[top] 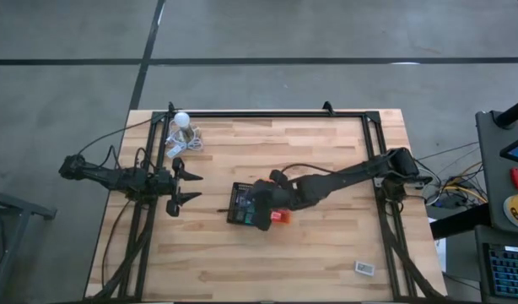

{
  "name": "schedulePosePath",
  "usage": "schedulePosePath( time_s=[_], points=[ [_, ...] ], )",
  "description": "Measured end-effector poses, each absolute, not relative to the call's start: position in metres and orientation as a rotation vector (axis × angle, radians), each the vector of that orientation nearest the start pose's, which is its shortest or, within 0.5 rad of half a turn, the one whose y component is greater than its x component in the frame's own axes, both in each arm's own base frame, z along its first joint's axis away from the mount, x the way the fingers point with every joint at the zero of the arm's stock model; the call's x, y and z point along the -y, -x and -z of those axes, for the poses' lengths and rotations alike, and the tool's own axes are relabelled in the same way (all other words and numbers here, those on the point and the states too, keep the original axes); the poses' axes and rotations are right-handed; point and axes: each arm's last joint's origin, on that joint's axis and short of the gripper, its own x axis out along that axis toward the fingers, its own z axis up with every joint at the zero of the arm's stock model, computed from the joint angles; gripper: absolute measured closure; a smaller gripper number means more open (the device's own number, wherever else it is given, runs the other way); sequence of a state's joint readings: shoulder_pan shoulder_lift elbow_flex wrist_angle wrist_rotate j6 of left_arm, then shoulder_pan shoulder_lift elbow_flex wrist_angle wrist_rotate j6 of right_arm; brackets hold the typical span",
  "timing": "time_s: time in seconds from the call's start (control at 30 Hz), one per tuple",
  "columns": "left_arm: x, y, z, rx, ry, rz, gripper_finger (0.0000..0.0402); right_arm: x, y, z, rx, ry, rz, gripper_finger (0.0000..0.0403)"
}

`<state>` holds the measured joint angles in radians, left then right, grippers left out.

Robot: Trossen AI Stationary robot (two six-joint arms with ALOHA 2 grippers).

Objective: Pick & Place Office items
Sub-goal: Put the dark blue timer into the black bin

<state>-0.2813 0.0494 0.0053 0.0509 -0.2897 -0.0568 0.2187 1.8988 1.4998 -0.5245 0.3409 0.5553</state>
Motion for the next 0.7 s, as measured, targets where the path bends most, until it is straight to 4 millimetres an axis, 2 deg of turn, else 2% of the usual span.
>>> schedulePosePath(
  time_s=[0.17, 0.43, 0.7],
  points=[
    [0.02, -0.098, -0.166, 0.007, 0.059, -0.008, 0.0149, -0.072, -0.414, -0.235, -0.774, -0.263, 0.348, 0.0244],
    [0.02, -0.098, -0.166, 0.007, 0.059, -0.008, 0.0149, -0.072, -0.429, -0.201, -0.818, -0.191, 0.3, 0.0246],
    [0.02, -0.098, -0.166, 0.007, 0.059, -0.009, 0.0149, -0.072, -0.435, -0.185, -0.829, -0.191, 0.308, 0.0241]
  ],
)
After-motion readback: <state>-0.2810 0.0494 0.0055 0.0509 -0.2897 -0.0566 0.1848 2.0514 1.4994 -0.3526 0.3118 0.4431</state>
